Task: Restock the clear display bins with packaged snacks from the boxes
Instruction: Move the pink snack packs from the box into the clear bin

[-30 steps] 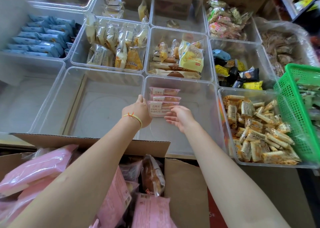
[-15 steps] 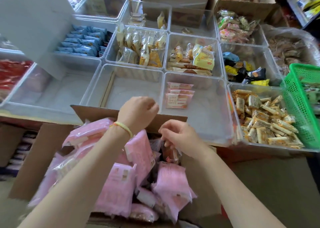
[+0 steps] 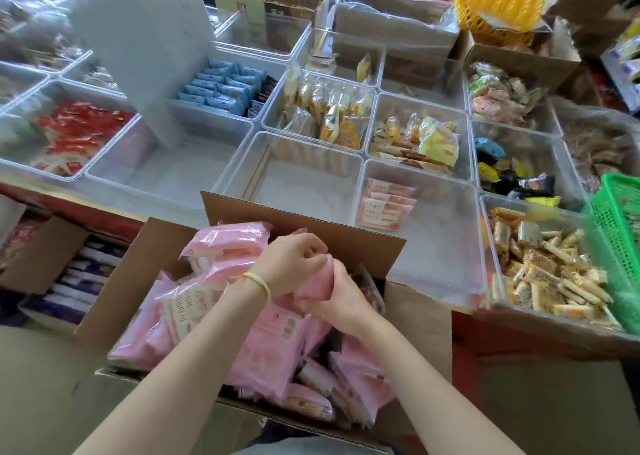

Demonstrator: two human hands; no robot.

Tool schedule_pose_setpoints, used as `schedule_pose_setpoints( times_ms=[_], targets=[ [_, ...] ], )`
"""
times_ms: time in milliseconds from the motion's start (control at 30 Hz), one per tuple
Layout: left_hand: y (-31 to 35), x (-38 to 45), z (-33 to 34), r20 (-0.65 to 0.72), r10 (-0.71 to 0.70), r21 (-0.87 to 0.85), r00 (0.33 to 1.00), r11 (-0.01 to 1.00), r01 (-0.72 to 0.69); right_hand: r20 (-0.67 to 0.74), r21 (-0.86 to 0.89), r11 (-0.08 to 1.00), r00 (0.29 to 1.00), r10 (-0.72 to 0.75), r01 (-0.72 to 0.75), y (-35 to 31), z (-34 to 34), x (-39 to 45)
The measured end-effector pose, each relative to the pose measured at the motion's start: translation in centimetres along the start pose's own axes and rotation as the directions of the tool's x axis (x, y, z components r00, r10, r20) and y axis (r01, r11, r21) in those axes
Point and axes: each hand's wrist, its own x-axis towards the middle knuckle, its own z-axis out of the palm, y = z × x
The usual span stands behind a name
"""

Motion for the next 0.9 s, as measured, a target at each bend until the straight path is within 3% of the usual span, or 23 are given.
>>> schedule_pose_setpoints(
  times_ms=[100,200,300,400,500,567,667,767,900],
  targets=[
    [0.6,0.1,-0.8,-0.019,-0.031,-0.319,0.999,0.947,0.024,-0.069,0.106,0.993,0.996,-0.052,0.059,-1.0,-1.2,-0.7],
    [1.8,0.2,-2.2,0.014,-0.034,-0.658,0.999,0.752,0.034,-0.043,0.336,0.933,0.992,-0.121,0.128,-2.6,-4.0,-2.0],
    [3.3,0.6,-3.6,0.059,0.149,-0.676,0.987,0.733,-0.07,0.181,0.702,0.712,0.972,-0.149,-0.022,-4.6,-7.5,-3.8],
    [6.2,1.0,-4.0,0.163,0.325,-0.711,0.932,0.693,-0.117,0.268,0.857,0.495,0.944,-0.191,-0.144,-5.2,-10.2,-5.3],
    [8.8,1.7,-3.5,0.166,0.298,-0.709,0.94,0.699,-0.097,0.187,0.848,0.515,0.98,-0.069,-0.125,-3.9,-11.9,-4.8],
    [9.6,2.7,-3.1,0.195,0.254,-0.678,0.947,0.733,-0.057,0.185,0.875,0.469,0.979,-0.088,-0.124,-3.3,-12.7,-4.3],
    [10.2,4.2,-2.3,0.233,0.177,-0.728,0.956,0.683,0.051,0.227,0.919,0.361,0.961,-0.159,-0.157,-2.4,-14.5,-4.3],
    [10.4,6.1,-1.3,0.142,0.101,-0.781,0.985,0.623,0.048,0.091,0.853,0.522,0.982,-0.168,0.01,-0.4,-17.2,-4.1],
    [10.9,8.9,0.4,0.075,0.035,-0.791,0.997,0.611,0.038,-0.278,0.585,0.764,0.952,-0.127,0.273,0.6,-19.2,-2.6]
  ],
)
